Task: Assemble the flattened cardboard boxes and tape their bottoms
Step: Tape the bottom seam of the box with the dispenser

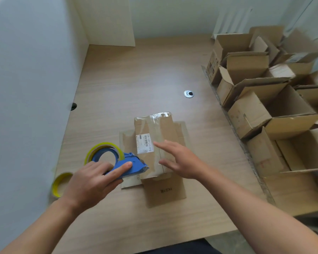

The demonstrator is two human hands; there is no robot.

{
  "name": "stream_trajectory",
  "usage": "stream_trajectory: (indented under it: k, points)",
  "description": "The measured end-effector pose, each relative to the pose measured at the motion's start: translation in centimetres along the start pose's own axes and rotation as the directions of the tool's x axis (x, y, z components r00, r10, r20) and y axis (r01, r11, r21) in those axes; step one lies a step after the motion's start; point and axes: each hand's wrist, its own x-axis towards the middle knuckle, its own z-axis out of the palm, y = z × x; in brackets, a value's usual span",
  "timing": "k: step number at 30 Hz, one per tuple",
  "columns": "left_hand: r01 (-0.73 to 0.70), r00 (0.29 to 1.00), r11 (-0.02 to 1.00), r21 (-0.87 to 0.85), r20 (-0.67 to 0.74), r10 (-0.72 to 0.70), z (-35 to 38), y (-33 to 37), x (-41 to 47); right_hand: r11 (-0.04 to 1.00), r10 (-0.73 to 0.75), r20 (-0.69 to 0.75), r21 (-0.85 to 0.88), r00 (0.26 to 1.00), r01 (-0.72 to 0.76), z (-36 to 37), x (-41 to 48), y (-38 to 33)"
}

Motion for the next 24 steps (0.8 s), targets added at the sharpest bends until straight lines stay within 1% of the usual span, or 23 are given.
stream_trajectory:
  k: [1, 2, 4, 7, 9, 11, 13, 16, 18, 21, 23, 24]
  points:
    - [-0.016, 1.000, 1.000, -0.002, -0.002, 0.016, -0.1, 0.0, 0.1, 0.997, -0.021, -0.033, 0.072, 0.999, 0.023, -0.4, 0.1, -0.8]
    - [-0.031, 1.000, 0.999, -0.005, 0.000, 0.031, -0.3, 0.0, 0.2, 0.991, -0.041, -0.034, 0.129, 0.999, 0.046, -0.6, 0.1, -1.5]
    - [-0.065, 0.998, 0.998, -0.008, 0.000, 0.065, -0.6, 0.0, 0.5, 0.978, -0.050, -0.002, 0.203, 0.999, 0.050, -0.7, 0.2, -2.6]
    - [-0.103, 0.995, 0.994, -0.022, 0.009, 0.103, -1.0, 0.3, 1.1, 0.984, -0.029, -0.009, 0.177, 1.000, 0.030, -0.4, 0.6, -3.5]
    - [-0.118, 0.993, 0.992, -0.034, 0.011, 0.118, -1.3, 0.6, 1.3, 0.990, -0.020, -0.066, 0.136, 0.998, 0.029, 0.0, 1.0, -3.9]
    - [-0.111, 0.994, 0.992, -0.053, 0.015, 0.112, -1.6, 0.8, 1.6, 0.988, -0.003, -0.124, 0.151, 0.992, 0.022, 0.3, 1.0, -4.3]
    - [-0.075, 0.996, 0.993, -0.093, 0.042, 0.080, -1.7, 1.0, 1.8, 0.985, 0.016, -0.128, 0.170, 0.992, 0.006, 0.5, 0.8, -4.2]
    - [-0.004, 0.987, 0.980, -0.197, 0.159, 0.036, -2.1, 1.1, 2.1, 0.985, 0.059, -0.100, 0.170, 0.993, -0.042, 0.4, 0.1, -3.7]
    - [0.088, 0.956, 0.961, -0.260, 0.294, -0.008, -2.4, 1.4, 2.5, 0.981, 0.107, -0.070, 0.172, 0.992, -0.093, 0.3, -0.4, -3.2]
    - [0.290, 0.858, 0.891, -0.350, 0.507, -0.080, -2.4, 1.7, 3.8, 0.971, 0.169, -0.051, 0.178, 0.984, -0.157, 0.5, -1.2, -2.6]
    - [0.364, 0.795, 0.867, -0.341, 0.599, -0.098, -2.6, 1.3, 4.1, 0.949, 0.243, -0.123, 0.234, 0.962, -0.210, 0.0, -2.3, -1.6]
    - [0.406, 0.760, 0.856, -0.320, 0.638, -0.122, -3.0, 0.9, 4.0, 0.930, 0.304, -0.167, 0.265, 0.938, -0.254, -0.5, -3.3, -0.6]
